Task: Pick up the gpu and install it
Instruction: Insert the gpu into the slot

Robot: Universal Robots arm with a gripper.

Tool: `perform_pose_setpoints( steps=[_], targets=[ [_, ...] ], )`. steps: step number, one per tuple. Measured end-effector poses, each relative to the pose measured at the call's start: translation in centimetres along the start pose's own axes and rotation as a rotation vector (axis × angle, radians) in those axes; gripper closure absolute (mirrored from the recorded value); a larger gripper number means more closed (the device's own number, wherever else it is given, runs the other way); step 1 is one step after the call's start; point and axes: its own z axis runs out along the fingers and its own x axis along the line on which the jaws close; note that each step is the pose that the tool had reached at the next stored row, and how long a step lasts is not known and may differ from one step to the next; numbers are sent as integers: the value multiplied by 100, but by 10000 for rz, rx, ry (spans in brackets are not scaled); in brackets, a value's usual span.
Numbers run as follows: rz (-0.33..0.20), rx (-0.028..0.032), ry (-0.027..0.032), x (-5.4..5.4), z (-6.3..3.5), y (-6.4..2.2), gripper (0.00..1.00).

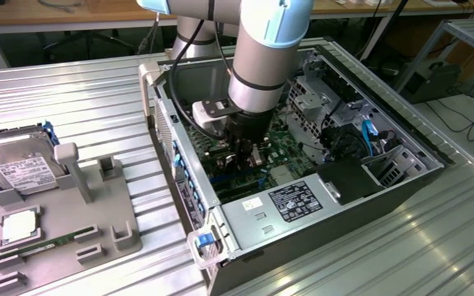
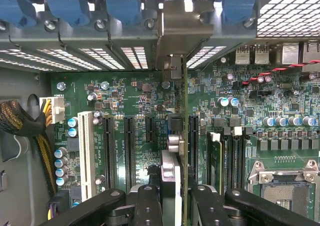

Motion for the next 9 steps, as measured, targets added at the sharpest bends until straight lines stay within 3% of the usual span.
perform_pose_setpoints(
  steps=[9],
  targets=[
    [-1, -1, 2, 0, 10, 0, 71]
  ],
)
